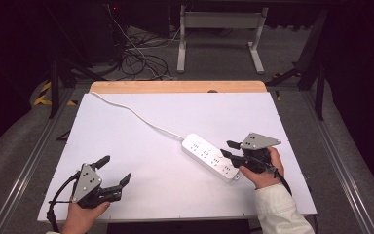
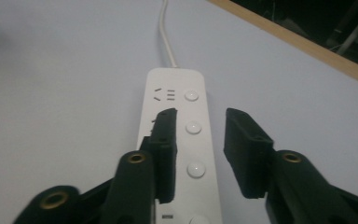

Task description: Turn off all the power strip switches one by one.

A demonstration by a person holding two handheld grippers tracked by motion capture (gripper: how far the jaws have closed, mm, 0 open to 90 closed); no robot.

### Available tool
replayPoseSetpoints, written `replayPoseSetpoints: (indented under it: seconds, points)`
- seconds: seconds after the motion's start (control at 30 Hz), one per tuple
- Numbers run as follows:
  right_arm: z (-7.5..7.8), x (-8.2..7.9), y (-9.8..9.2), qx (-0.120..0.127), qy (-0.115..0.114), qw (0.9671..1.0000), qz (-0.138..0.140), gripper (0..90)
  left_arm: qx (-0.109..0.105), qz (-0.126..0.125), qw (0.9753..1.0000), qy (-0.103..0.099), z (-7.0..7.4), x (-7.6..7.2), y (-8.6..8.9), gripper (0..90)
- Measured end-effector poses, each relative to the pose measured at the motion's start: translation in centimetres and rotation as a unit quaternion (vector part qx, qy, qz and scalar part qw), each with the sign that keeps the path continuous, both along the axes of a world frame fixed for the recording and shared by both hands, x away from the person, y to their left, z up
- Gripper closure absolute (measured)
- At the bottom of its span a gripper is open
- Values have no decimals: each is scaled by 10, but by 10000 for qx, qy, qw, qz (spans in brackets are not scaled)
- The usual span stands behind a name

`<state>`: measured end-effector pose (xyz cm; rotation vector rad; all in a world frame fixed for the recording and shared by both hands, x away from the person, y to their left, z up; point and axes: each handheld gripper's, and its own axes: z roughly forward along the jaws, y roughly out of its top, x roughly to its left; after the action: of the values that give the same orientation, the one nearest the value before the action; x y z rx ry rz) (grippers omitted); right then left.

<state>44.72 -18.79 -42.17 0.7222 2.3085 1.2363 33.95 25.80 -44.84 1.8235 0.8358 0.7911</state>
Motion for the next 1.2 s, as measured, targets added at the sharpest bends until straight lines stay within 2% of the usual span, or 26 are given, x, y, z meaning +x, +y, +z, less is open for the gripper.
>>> replayPoseSetpoints:
  seconds: [0.03, 0.07, 0.1, 0.13, 0.27, 0.3, 0.5, 0.53, 0.57, 0.6, 0.7, 1.07, 1.2]
  points:
    - [0, 0, 0, -18, 44, 10000, 50, 710, 63, -9, 10000, -24, 0, 0, 0, 173]
    - [0, 1, -1, -26, 176, 9998, 84, 803, 86, -4, 10000, -41, 0, 0, 0, 174]
    - [-1, 2, -2, -34, 307, 9995, 107, 848, 85, -3, 10000, -37, 0, 0, 0, 173]
    - [-1, 3, -2, -18, 330, 9994, 111, 892, 73, 1, 10000, -38, 0, 0, 0, 174]
    - [-1, 4, -1, 43, 508, 9987, -45, 900, 110, 6, 9999, -49, 0, 0, 0, 174]
    - [-1, 5, 0, 29, 637, 9979, -90, 900, 115, 9, 9999, -53, 0, 0, 0, 173]
    - [-5, 12, 3, -282, 843, 9952, -398, 900, 108, 11, 9999, -45, 0, 0, -1, 174]
    - [-6, 13, 3, -364, 903, 9942, -455, 900, 112, 10, 9999, -46, 0, 0, -1, 173]
    - [-8, 14, 3, -443, 1177, 9905, -563, 900, 119, 12, 9999, -55, 0, 0, -1, 174]
    - [-9, 15, 3, -495, 1313, 9882, -617, 900, 120, 13, 9999, -58, 0, 0, -1, 174]
    - [-13, 16, 3, -619, 1598, 9831, -651, 900, 168, 8, 9998, -77, 0, 0, -1, 174]
    - [-17, 16, 6, -1074, 1667, 9777, -696, 900, 177, 5, 9998, -59, 0, -1, -2, 174]
    - [-17, 16, 6, -1127, 1664, 9771, -702, 900, 171, 7, 9998, -48, -1, -1, -2, 174]
